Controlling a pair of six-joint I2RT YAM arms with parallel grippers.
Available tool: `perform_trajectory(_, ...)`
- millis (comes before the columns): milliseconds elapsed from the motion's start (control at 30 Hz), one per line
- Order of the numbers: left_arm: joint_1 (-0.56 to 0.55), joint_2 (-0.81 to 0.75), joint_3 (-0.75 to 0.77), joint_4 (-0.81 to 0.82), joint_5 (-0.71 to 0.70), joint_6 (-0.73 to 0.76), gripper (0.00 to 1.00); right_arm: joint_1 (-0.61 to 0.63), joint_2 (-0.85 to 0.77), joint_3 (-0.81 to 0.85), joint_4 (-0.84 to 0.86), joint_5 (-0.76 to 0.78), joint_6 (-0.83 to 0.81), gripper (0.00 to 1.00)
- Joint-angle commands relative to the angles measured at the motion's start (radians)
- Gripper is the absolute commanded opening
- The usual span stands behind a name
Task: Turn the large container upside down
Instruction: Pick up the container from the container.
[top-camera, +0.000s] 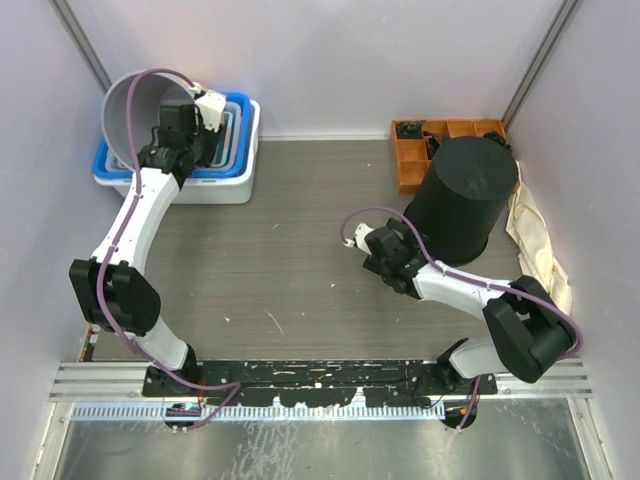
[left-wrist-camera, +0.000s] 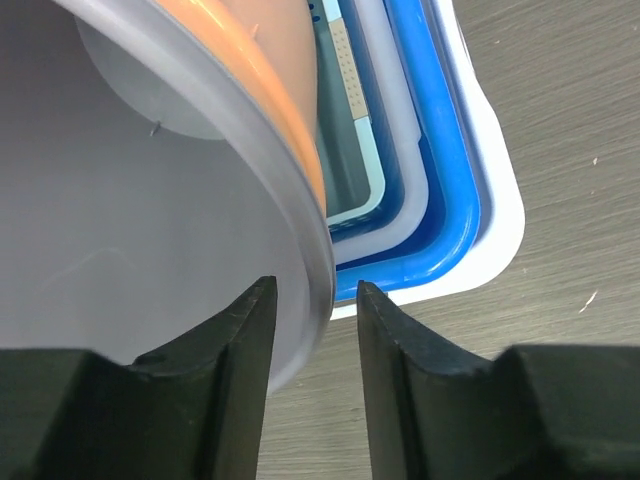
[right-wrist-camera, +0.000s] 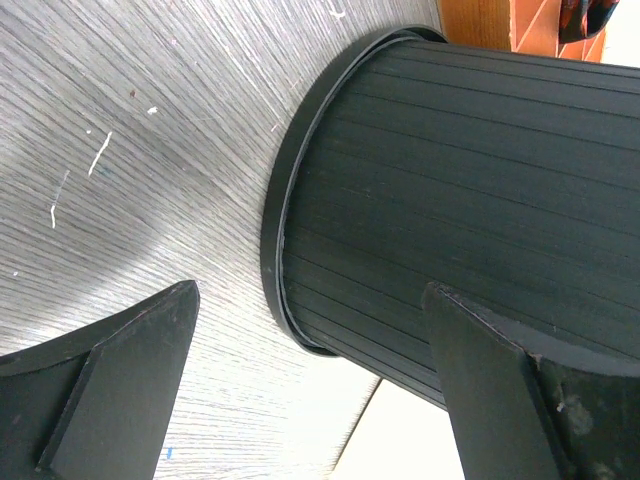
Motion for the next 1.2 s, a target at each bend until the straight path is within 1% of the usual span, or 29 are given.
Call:
perform_trajectory(0,-0.003,-0.001,0.011,0.031,-0.002,-0.008,0.43,0.01,-0.006,0.027,0.026,0.025,0.015,1.0)
perform_trajectory(67,-0.003,0.003,0.011,0.036,-0.005,-0.008,0.51,0.01,-0.011,0.022,0.027,0.028,0.015,1.0)
perform_trajectory(133,-0.004,0.01,0.013,0.036,-0.008,-0.006,0.53,0.011,-0.017,0.017,0.028,0.028,0.015,1.0)
perform_trajectory(300,-0.004,0.032,0.039,0.018,-0.016,-0.011,0.5,0.012,-0.042,0.016,0.026,0.015,0.023,1.0)
perform_trajectory(400,-0.004,0.034,0.042,0.019,-0.018,-0.014,0.45,0.013,-0.043,0.019,0.026,0.016,0.023,1.0)
perform_trajectory(433,-0.004,0.034,0.041,0.019,-0.017,-0.015,0.43,0.013,-0.044,0.019,0.025,0.016,0.022,1.0)
perform_trajectory(467,-0.004,0.031,0.038,0.022,-0.015,-0.016,0.39,0.014,-0.049,0.016,0.028,0.015,0.022,1.0)
perform_trajectory(533,-0.004,0.02,0.026,0.037,-0.01,-0.02,0.27,0.015,-0.057,0.016,0.027,0.014,0.02,1.0)
perform_trajectory(567,-0.004,0.015,0.025,0.04,-0.009,-0.021,0.18,0.015,-0.058,0.014,0.029,0.014,0.019,1.0)
perform_trajectory(600,-0.004,0.012,0.027,0.038,-0.009,-0.024,0.07,0.015,-0.058,0.013,0.028,0.016,0.019,1.0)
perform_trajectory(633,-0.004,0.009,0.033,0.03,-0.009,-0.028,0.0,0.015,-0.059,0.012,0.028,0.016,0.019,1.0)
perform_trajectory(800,-0.006,-0.034,0.048,-0.017,0.006,-0.03,0.0,0.015,-0.067,0.006,0.032,0.018,0.022,1.0)
perform_trajectory(867,-0.01,-0.073,0.046,-0.02,-0.018,-0.019,0.0,0.014,-0.071,0.001,0.038,0.024,0.017,1.0)
perform_trajectory(1000,-0.01,-0.187,0.067,0.035,-0.099,0.047,0.0,0.027,-0.08,-0.036,0.104,0.077,-0.049,1.0)
perform_trajectory(1067,-0.011,-0.275,0.055,0.083,-0.108,0.088,0.0,0.026,-0.094,-0.044,0.108,0.074,-0.059,1.0)
perform_trajectory(1100,-0.011,-0.3,0.083,0.062,-0.11,0.096,0.0,0.027,-0.099,-0.037,0.095,0.064,-0.052,1.0)
perform_trajectory(1167,-0.01,-0.31,0.187,-0.046,-0.105,0.088,0.0,0.025,-0.1,-0.012,0.05,0.031,-0.032,1.0)
